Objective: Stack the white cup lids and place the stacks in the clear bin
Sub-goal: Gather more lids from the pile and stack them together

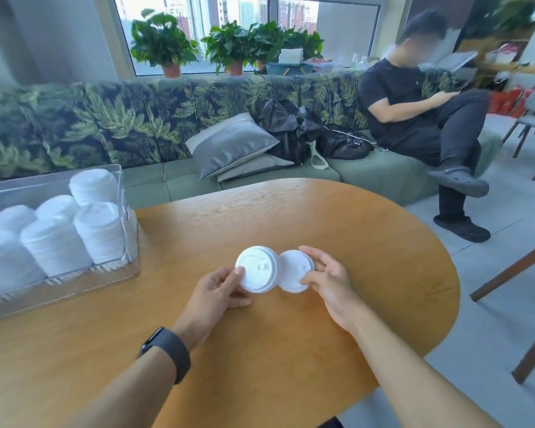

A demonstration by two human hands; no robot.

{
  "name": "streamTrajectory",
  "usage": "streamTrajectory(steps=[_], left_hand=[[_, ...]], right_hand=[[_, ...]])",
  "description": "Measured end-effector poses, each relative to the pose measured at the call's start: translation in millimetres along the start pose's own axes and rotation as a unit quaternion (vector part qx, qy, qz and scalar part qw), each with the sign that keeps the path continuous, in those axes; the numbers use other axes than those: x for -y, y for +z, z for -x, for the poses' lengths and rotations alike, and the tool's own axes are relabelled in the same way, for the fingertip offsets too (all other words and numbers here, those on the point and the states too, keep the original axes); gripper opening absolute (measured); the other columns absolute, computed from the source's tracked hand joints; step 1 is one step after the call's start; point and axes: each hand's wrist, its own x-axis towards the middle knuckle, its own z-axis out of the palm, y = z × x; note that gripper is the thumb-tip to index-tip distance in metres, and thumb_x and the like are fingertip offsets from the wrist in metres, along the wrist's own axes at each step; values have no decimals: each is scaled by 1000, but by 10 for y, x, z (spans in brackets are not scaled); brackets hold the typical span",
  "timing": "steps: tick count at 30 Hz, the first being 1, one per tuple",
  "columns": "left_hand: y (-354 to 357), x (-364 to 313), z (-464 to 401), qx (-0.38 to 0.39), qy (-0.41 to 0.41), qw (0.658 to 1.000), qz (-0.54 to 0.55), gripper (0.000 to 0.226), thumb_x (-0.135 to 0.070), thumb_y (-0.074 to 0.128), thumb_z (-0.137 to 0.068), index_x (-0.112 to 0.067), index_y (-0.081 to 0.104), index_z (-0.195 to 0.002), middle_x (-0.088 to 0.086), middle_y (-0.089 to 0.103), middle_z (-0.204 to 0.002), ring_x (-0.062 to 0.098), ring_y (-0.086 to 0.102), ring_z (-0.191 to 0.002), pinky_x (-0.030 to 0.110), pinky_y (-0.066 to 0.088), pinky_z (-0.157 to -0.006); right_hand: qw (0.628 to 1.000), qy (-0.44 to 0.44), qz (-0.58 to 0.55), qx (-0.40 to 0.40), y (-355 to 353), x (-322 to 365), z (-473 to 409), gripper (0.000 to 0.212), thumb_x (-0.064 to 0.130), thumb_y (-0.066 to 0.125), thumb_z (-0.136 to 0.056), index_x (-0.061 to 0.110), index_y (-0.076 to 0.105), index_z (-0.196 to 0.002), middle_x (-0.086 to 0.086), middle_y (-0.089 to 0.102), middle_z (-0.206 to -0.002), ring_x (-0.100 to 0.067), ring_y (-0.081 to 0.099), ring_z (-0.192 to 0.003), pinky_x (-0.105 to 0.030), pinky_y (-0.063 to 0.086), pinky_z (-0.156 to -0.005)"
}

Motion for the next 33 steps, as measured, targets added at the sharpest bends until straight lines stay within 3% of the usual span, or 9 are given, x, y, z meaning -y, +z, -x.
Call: streamTrajectory(steps=[2,9,16,19,22,24,27,30,33], left_hand=[[-153,24,194,-3,-10,1000,-6,32,-33,56,-105,-11,73,-120,23,73,-110,19,71,-89,40,62,-92],[-501,46,806,-14,-5,1000,-6,29,-32,58,-105,-12,76,-116,16,76,-108,17,68,-93,35,62,-88],[-592,119,979,-37,4,999,-15,31,-37,63,-101,-13,76,-116,23,72,-113,17,71,-92,34,62,-85],[-577,152,959,-54,11,998,-17,31,-37,63,-101,-13,76,-115,22,73,-109,13,71,-87,32,63,-84],[-556,174,963,-70,22,997,-36,34,-43,62,-99,-16,74,-115,14,74,-103,12,72,-85,34,64,-83],[-567,189,967,-76,25,994,-73,37,-47,61,-99,-19,70,-122,8,75,-108,13,75,-89,40,65,-83],[-634,161,989,-89,22,991,-96,36,-48,56,-103,-21,65,-125,3,73,-112,14,75,-91,45,65,-80],[-755,80,1054,-98,16,994,-46,33,-41,56,-104,-16,65,-123,7,72,-114,16,74,-95,43,66,-73],[-955,19,1145,-129,15,991,-9,33,-41,62,-102,-13,69,-119,11,73,-110,16,71,-92,43,65,-69]], right_hand=[[1000,16,-6,20,116,-30,112,54,-16,55,-84,21,69,-121,-11,75,-119,-19,67,-100,-43,52,-100],[989,67,-94,91,660,-142,500,48,-12,44,-90,11,66,-126,-18,70,-127,-24,66,-107,-32,55,-85],[973,108,-178,99,1014,-242,719,44,-3,38,-92,1,61,-129,-24,67,-132,-30,65,-112,-38,53,-95],[969,109,-192,108,1068,-235,755,38,9,44,-99,-1,64,-130,-22,68,-131,-28,65,-113,-43,47,-106],[973,84,-160,146,1091,-196,786,44,25,70,-91,2,67,-129,-16,72,-126,-23,68,-110,-37,51,-99],[971,78,-145,173,1125,-205,816,56,17,83,-81,3,64,-132,-15,73,-125,-26,70,-110,-36,56,-97],[967,78,-148,191,1252,-222,890,55,9,81,-82,3,61,-133,-17,72,-126,-29,70,-114,-37,56,-97],[963,71,-150,211,1428,-185,930,55,19,80,-83,4,62,-133,-15,73,-126,-27,70,-116,-37,54,-101],[967,52,-81,235,1605,-141,959,51,31,77,-86,9,66,-131,-10,76,-120,-24,73,-111,-36,54,-101]])
